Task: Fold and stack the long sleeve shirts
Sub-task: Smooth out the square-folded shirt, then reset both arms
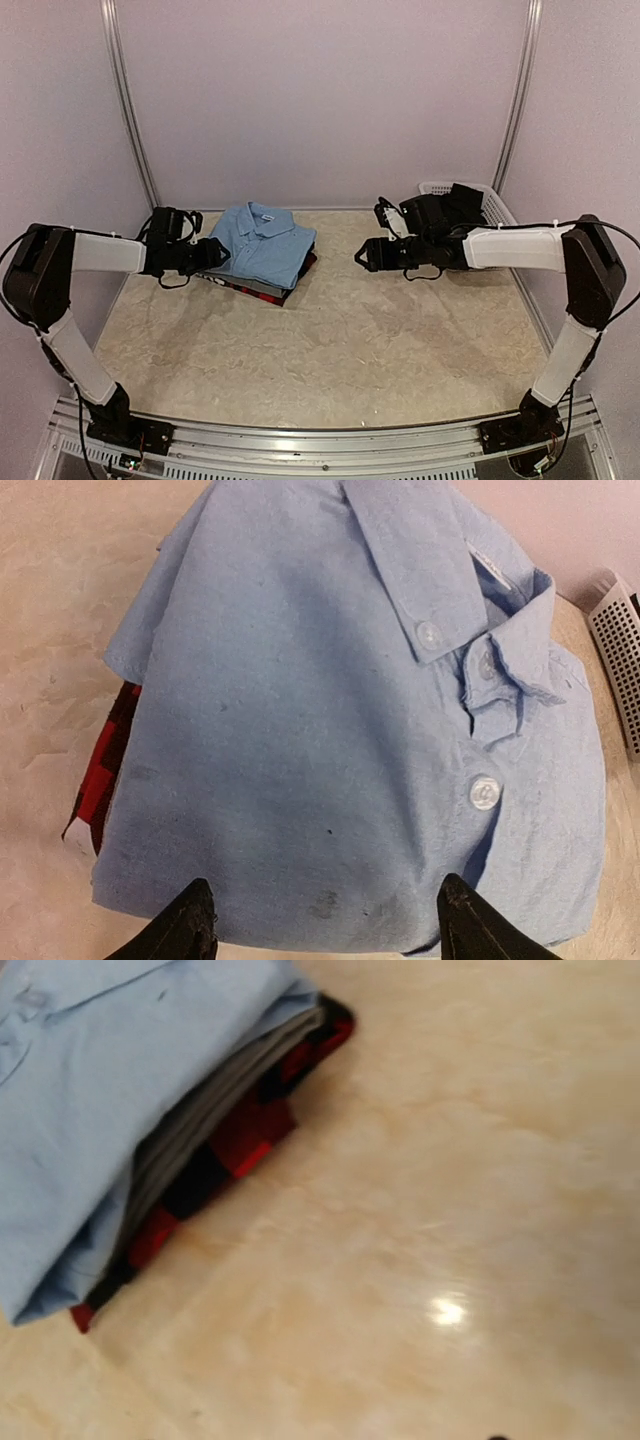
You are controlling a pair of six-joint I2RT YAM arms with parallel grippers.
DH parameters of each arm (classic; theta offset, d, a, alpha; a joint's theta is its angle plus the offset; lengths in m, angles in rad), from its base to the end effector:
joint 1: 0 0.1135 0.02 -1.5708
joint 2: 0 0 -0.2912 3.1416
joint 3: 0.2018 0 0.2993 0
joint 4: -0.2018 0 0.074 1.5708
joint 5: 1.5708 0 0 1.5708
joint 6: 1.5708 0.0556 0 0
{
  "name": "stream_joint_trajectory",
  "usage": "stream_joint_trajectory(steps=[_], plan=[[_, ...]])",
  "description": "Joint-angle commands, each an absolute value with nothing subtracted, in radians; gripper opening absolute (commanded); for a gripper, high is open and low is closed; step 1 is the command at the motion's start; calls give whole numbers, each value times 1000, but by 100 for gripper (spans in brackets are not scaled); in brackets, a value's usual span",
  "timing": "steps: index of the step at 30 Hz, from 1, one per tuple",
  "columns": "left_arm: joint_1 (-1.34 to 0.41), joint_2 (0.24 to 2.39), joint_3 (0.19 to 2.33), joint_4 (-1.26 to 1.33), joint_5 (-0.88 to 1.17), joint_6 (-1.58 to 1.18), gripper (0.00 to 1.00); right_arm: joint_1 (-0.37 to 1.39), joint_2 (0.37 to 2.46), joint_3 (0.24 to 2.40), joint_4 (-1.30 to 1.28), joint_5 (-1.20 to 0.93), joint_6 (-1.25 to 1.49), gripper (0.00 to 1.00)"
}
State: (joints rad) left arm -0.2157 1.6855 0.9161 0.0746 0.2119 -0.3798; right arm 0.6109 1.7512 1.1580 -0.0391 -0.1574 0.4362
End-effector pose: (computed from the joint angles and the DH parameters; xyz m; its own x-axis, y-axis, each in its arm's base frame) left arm 0.3924 -0.0980 0.1597 -0.7169 -0.2140 -0.6635 0.1091 0.9056 -0.4099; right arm 0.3660 0.2669 0.2096 -0.7219 0.0039 -0.6920 -0.4028 0.8107 0.4248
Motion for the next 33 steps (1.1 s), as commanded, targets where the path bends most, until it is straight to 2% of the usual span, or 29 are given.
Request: stream_joint_trajectory(steps=[1,8,11,12,13,14,16,19,33], plan=[[-227,1586,897,106,160,-384,72,590,1627,1132,-122,-59,382,68],[-252,1361,832,120,-27,-408,76,538,1463,1094,-248,87,318,73],[-287,1278,827,113,-137,-393,79,522,1398,1082,-278,134,280,82],[-300,1240,827,110,-170,-386,84,519,1380,1082,-284,153,264,86],[-309,1219,828,106,-197,-381,95,518,1363,1081,-289,170,252,89],[-313,1191,827,103,-217,-377,98,517,1343,1079,-290,185,241,92],[-315,1143,826,92,-237,-377,99,511,1313,1075,-286,206,223,97],[-321,1094,832,74,-236,-377,99,502,1286,1076,-281,207,201,99],[-439,954,730,175,-353,-282,99,502,1152,953,-167,194,165,100]])
